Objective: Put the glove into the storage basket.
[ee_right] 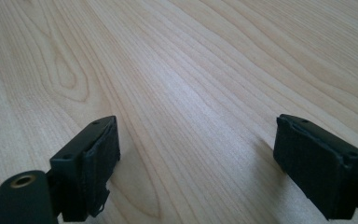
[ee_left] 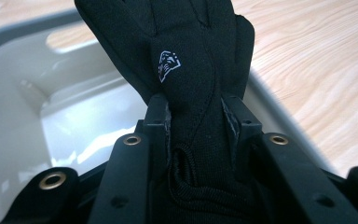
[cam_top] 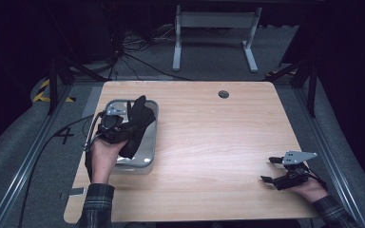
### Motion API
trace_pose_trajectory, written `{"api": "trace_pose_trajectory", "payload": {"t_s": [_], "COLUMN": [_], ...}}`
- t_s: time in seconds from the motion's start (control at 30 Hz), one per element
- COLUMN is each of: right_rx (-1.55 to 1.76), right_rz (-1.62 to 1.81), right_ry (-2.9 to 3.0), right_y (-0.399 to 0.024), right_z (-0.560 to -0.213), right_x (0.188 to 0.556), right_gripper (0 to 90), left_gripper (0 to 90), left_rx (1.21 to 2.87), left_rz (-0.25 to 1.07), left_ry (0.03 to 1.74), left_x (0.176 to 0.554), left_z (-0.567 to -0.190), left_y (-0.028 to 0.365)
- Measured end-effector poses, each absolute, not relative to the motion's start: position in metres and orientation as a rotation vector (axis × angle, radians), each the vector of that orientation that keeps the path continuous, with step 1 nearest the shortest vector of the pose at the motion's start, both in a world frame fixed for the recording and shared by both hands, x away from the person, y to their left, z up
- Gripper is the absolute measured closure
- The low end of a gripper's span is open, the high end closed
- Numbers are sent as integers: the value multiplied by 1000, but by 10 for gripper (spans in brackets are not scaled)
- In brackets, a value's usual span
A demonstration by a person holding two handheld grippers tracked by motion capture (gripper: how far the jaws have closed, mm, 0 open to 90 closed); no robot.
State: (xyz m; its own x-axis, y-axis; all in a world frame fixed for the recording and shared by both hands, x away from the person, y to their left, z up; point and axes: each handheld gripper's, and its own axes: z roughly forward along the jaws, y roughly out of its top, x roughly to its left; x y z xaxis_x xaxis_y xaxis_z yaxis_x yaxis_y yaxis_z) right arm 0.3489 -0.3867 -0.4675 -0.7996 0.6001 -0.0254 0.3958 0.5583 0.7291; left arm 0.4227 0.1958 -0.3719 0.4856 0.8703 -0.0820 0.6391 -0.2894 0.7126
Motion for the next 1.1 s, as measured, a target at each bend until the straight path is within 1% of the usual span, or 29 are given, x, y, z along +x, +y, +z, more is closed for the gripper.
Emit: {"api": "trace_pose_trajectory", "payload": {"t_s": [0.17,0.8,0.87,0.97,1.03,1.1], "right_rx": [826,828,828,828,828,828], "right_rz": [1080,1080,1080,1080,1080,1080], "right_ry": [2524,2524,2524,2524,2524,2524], "right_y": [-387,-387,-386,-386,-386,-386], "right_z": [-467,-467,-467,-467,-467,-467], "right_x": [349,349,349,349,349,349], "right_gripper": [147,147,147,148,147,147], "left_gripper": [673,651,620,511,400,328], "left_rx": [2051,2111,2114,2093,2083,2081], "left_rz": [397,348,359,362,391,404], "left_ry": [1287,1313,1321,1317,1328,1332], "left_x": [431,452,452,453,453,453], "left_z": [-388,-407,-408,-408,-407,-405], "left_y": [201,202,202,204,204,204]}}
